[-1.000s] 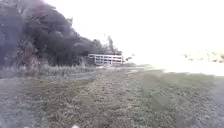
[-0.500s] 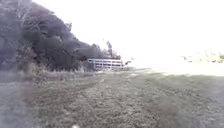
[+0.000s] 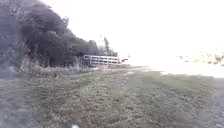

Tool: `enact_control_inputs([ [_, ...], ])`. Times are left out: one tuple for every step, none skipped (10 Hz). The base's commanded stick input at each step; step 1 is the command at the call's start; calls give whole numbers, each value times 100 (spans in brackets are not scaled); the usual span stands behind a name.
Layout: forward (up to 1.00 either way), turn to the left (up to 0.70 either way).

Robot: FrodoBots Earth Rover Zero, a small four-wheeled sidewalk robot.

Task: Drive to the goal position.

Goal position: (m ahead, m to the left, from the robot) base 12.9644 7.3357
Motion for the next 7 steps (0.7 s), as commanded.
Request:
enact_control_inputs([
  [45, -27],
  [45, -27],
  [45, -27],
  [45, -27],
  [45, -27],
  [45, -27],
  [45, -27],
])
